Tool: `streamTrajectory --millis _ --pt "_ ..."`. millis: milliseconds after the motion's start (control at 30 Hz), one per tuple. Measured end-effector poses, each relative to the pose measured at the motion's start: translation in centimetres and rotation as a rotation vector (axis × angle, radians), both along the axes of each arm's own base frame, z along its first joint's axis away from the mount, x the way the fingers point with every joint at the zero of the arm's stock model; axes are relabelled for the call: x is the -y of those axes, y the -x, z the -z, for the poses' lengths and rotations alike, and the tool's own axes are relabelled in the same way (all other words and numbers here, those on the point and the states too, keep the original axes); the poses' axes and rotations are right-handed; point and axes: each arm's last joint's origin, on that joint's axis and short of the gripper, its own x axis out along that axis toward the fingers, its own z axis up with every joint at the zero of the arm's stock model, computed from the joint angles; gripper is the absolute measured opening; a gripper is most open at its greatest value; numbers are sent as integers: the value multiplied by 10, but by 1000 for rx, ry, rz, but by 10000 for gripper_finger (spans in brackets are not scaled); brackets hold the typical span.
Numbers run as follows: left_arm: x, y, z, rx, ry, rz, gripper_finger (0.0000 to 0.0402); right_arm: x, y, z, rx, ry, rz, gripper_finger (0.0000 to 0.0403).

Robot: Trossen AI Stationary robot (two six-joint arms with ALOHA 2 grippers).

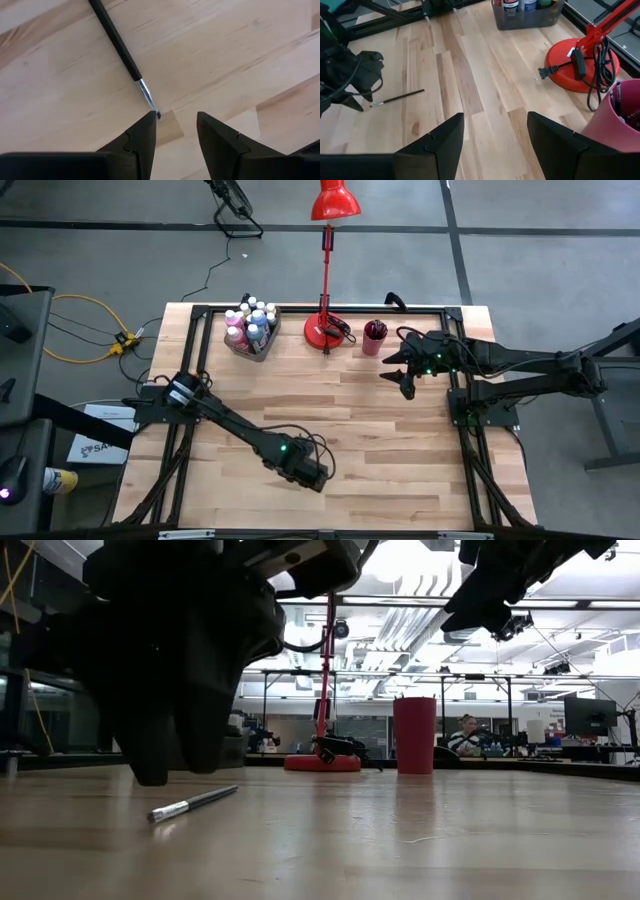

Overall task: Pick & Place Paint Supplies
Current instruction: Put the paint brush into the cup

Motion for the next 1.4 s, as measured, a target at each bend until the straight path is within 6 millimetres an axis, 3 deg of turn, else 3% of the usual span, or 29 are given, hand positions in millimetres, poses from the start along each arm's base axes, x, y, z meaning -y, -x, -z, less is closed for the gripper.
streamTrajectory --millis 867,1400 --pt "3 -2 19 -85 37 1 138 0 0 1 -6 -2 -2 212" --pt "4 -1 43 -187 33 17 133 0 0 1 -10 15 -10 212"
